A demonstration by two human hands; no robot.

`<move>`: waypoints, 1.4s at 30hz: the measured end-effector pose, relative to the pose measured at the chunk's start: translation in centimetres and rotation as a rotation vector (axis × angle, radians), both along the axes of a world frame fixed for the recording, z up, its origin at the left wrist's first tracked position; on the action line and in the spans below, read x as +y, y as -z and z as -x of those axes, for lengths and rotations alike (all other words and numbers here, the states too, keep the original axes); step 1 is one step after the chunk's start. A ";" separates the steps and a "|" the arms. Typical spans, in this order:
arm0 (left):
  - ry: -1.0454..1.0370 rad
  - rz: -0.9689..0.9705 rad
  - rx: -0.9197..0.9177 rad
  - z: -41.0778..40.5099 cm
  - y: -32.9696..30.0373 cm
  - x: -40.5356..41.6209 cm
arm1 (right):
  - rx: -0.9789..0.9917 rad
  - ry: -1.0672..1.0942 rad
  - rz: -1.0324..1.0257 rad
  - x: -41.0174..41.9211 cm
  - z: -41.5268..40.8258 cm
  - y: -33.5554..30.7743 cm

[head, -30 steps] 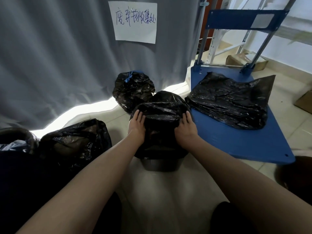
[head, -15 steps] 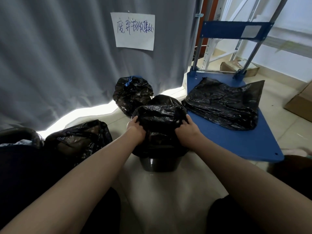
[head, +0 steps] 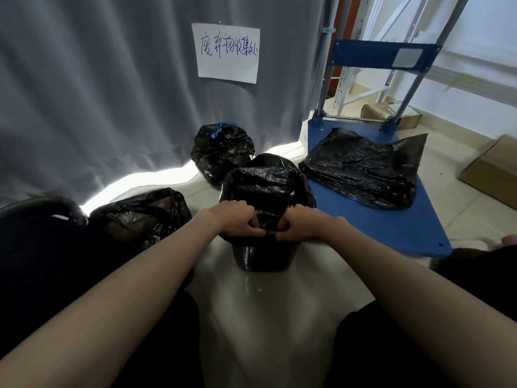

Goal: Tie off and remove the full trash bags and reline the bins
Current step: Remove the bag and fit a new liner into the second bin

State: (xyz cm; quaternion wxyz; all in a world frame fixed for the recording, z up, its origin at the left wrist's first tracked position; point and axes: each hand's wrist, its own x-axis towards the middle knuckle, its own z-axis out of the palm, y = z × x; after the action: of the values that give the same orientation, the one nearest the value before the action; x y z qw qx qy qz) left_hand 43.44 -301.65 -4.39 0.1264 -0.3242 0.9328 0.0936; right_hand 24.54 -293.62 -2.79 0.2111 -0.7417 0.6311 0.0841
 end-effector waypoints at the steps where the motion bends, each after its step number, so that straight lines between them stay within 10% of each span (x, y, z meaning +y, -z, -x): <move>1: 0.027 0.039 0.000 -0.1 0.1 0.3 | -0.005 0.002 0.008 0.3 0.2 0.1; 14: 0.100 0.430 -0.118 2.3 2.6 3.4 | 0.240 -0.086 0.351 1.9 -1.1 2.5; 24: 0.091 0.414 -0.062 2.7 2.7 2.8 | -0.072 0.373 0.357 1.5 1.5 2.5; 31: -0.195 0.480 0.316 0.9 1.1 1.6 | -0.197 0.599 0.400 1.1 1.1 3.1; 42: -0.670 0.115 0.192 -0.2 1.7 0.1 | -0.264 0.646 0.341 -0.5 0.8 4.2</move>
State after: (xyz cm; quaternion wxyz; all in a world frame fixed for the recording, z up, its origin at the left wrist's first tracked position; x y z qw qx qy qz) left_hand 43.60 -301.51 -6.14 -0.0182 -0.6086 0.7860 0.1074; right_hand 23.77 -294.09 -7.03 0.1798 -0.5335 0.8045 -0.1893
